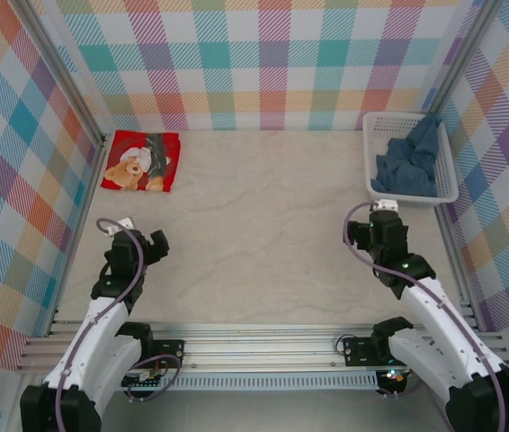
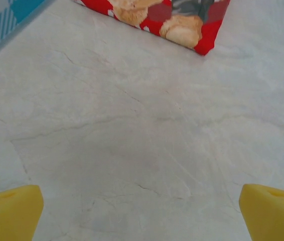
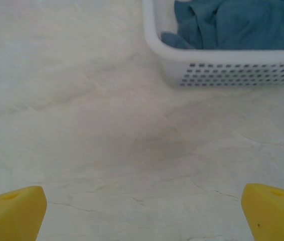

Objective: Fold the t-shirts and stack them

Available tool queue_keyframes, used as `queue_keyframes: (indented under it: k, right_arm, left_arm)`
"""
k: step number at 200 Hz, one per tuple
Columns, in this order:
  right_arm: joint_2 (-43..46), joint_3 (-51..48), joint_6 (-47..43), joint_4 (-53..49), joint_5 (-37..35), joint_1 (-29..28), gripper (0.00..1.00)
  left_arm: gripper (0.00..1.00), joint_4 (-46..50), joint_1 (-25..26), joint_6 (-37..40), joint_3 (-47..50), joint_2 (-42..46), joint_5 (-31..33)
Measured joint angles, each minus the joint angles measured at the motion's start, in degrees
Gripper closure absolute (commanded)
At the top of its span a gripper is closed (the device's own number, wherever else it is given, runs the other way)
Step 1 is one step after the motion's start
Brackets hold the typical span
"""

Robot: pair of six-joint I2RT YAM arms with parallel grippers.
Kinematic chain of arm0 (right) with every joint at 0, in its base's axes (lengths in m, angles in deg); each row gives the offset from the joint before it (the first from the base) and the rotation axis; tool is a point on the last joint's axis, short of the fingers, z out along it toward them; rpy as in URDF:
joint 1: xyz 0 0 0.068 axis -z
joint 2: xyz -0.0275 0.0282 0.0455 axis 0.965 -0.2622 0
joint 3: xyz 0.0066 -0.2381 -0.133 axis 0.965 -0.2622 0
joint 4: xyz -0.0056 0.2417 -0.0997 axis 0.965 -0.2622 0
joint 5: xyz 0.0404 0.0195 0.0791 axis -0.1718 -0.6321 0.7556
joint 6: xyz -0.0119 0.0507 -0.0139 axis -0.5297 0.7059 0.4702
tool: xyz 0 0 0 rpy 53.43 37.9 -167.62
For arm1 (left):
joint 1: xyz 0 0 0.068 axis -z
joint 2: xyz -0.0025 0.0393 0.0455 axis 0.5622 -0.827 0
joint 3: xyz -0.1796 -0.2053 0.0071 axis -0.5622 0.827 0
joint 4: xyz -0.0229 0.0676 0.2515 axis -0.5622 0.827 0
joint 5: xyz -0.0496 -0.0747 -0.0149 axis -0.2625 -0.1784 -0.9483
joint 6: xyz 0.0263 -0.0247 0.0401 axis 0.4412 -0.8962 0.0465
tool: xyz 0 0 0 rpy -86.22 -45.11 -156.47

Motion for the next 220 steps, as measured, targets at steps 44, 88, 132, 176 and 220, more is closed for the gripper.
queue_keyframes:
  k: [44, 88, 132, 176, 220]
  right_arm:
    - [-12.66, -7.93, -4.96, 19.76, 2.14, 7.19, 0.0]
    - [-28.3, -7.91, -4.81, 38.38, 7.82, 12.2, 0.0]
    - [-38.29, -7.13, -5.86, 53.37, 15.04, 15.43, 0.0]
    - [-40.0, -11.65, -6.16, 64.04, 16.68, 15.67, 0.0]
    - [-40.06, -10.16, -6.34, 65.02, 17.31, 15.65, 0.0]
  left_arm:
    - [0.0, -19.02, 0.33, 4.98, 1.55, -20.85, -0.63]
    - [0.0, -30.75, 0.26, 8.26, -6.4, -38.03, -2.16]
    - [0.0, -44.52, -0.79, 10.21, -6.34, -43.89, -3.87]
    - [0.0, -54.07, -0.76, 10.25, 1.11, -45.72, -2.6]
    - [0.0, -55.06, -0.76, 10.93, -2.1, -45.97, -2.6]
